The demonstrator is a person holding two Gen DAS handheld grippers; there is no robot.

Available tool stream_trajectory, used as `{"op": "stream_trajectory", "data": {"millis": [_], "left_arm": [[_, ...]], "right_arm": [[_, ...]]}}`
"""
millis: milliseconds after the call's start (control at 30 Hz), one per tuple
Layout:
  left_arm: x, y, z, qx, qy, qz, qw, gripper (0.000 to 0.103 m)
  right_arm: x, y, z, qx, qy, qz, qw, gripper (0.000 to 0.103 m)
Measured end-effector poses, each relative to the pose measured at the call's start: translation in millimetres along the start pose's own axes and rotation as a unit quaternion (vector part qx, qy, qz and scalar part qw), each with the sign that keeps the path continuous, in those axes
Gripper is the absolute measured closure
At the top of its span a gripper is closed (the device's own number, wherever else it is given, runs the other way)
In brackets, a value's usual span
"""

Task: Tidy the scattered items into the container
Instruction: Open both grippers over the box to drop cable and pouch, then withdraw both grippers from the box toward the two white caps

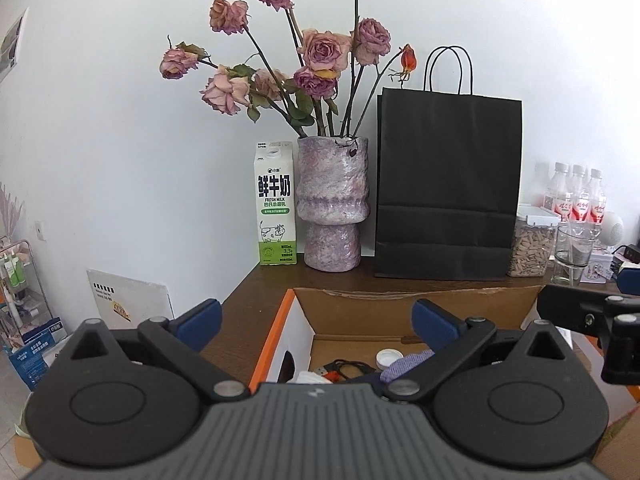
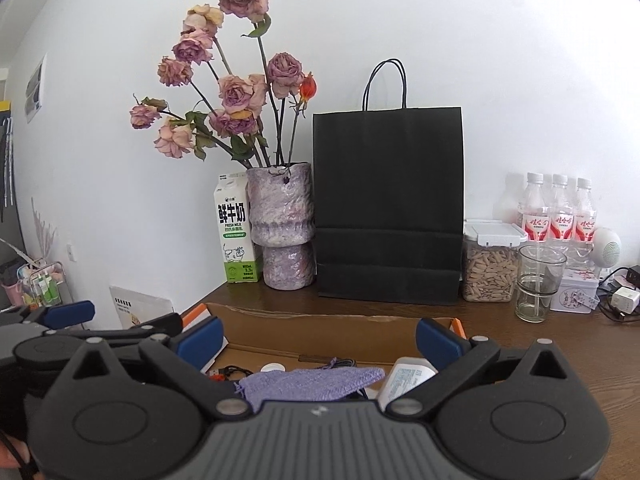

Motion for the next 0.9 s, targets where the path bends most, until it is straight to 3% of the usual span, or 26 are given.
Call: {"op": "stream_trajectory", "data": {"millis": [467,900], "left_arm": [[-27.5,55.0,-54.4,-0.026,-0.003,0.002,0.9997,0.0],[-46.3,131.4,-65.3,-0.1,0.002,-0.006,0.995,0.0]], "right_arm": [[-18.8,51.4,-54.3,-0.026,0.008,-0.025,0.999,0.0],[-21.9,136.6,-62.5,-0.123,0.009,-0.016,0.992,0.0]]}}
Point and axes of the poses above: each gripper's, at about its wrist camera, not at the fingertips, and z roughly the way its jaws point, x to its right, y to its underside, the point moved 5 cm from there along z, roughly the way its jaws point, and after that the axes turned 12 degrees about -x, right-handed, at the moved point
